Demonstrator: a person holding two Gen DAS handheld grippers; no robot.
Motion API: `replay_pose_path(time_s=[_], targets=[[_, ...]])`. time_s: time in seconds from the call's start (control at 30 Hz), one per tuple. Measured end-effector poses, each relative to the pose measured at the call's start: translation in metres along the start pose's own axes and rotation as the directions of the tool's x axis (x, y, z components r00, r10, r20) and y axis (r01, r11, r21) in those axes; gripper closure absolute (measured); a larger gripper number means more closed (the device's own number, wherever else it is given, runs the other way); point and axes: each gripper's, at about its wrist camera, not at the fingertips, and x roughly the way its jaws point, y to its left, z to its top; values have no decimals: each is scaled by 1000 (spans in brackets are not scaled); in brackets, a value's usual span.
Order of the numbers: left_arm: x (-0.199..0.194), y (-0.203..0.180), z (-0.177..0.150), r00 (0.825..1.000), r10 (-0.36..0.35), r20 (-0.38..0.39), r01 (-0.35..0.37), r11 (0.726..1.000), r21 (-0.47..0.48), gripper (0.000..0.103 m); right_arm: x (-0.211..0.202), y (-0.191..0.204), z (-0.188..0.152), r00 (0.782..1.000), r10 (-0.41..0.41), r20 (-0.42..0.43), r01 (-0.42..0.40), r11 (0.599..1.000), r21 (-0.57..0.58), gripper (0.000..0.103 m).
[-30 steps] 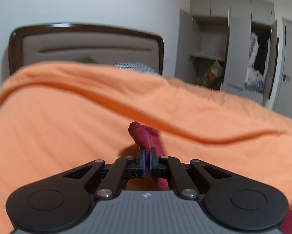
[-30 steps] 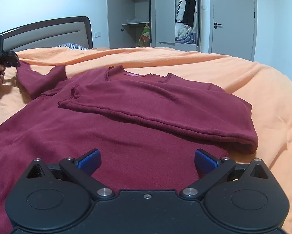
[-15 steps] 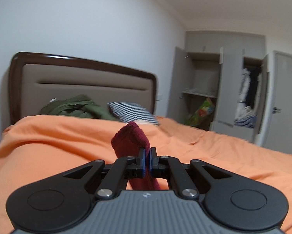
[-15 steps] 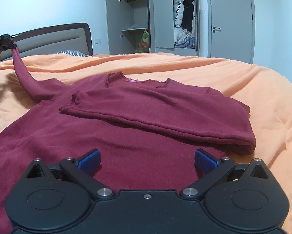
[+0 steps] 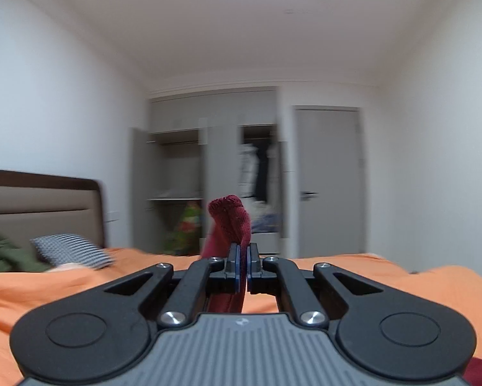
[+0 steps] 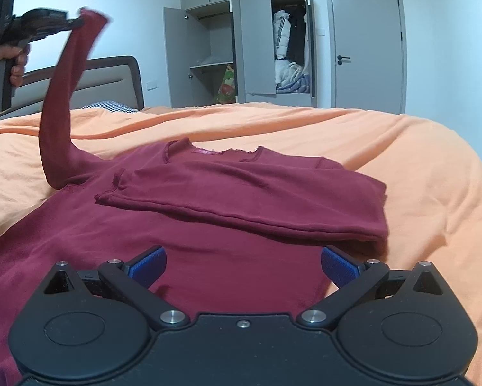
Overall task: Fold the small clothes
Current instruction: 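Lift the sleeve with the left tool, fold it across the body, release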
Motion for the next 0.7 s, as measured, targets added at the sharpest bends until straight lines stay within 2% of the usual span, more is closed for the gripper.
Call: replay_pose_path(time_s=[0.17,0.33,0.57,0.67,0.7], targets=[[1,-70,-24,984,-175,-20,175,985,-12,100,-13,-7,-2,1000,-30,7,30,1000,1,1],[2,-129,-73,947,-306,-92,311,950,38,100,-26,-20,-8,997,-71,5,71,997,10,1],[-2,-171,-152,888,-392,-240,412,910,42,100,-37,-38,-21,993,-113,-11,114,991,67,1],[-9,-169,-174,865,-419,-278,447,893,44,100,-40,-41,-26,992,-128,-17,129,988,83,1],[-11,-172,-181,850,-435,-296,465,885,34,100,-41,-42,-27,991,-134,-19,135,987,89,1]])
